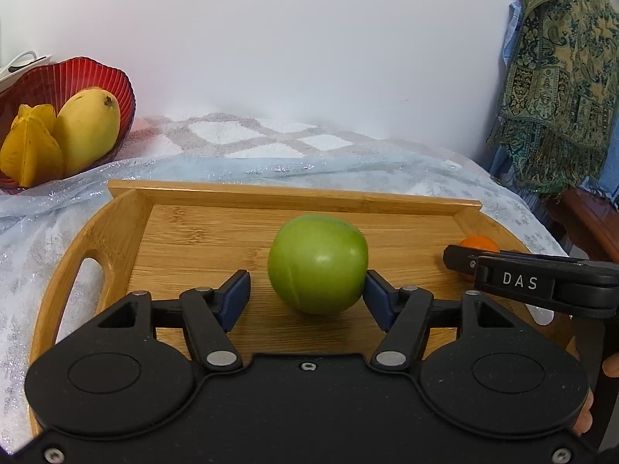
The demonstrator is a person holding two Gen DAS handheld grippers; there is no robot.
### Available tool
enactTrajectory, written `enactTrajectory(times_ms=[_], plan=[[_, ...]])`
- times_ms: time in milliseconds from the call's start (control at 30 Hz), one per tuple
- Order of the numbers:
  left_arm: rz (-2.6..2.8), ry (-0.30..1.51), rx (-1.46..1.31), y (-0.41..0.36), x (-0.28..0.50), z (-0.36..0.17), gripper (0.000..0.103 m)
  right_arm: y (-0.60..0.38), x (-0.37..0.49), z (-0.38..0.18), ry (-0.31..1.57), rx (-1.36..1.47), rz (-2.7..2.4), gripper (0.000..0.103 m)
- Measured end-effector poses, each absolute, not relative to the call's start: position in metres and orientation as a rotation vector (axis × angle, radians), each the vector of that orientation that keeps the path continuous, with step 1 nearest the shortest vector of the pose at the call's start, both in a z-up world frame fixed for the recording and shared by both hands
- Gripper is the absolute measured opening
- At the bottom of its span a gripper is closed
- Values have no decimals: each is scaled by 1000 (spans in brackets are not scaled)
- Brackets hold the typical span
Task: Organize fruits
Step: 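Open both tools to release the apple and mandarin on the tray, then withdraw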
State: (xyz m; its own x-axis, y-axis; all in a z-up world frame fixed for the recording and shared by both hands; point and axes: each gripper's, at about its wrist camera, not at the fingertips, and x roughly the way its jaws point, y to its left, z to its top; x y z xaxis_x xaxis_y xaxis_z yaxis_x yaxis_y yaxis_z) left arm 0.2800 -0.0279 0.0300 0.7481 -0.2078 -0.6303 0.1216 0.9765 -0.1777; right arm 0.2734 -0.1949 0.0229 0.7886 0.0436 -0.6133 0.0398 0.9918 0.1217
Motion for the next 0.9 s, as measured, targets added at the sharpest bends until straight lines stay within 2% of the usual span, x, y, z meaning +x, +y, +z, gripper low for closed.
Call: enactTrajectory(times_ms=[33,100,367,500,900], plan=[[-181,704,-129,-28,280,30,63,-195,273,23,662,129,2,68],[-178,704,-129,-27,279,31,75,-194,272,24,661,125,4,71],[-170,692,-113,-23,270,37,77,-192,266,30,647,112,26,81],[-169,683,-114,-19,264,41,88,-188,261,33,637,99,34,86],[-167,658,-97,-7,233,54,88,-174,231,49,572,62,25,93]])
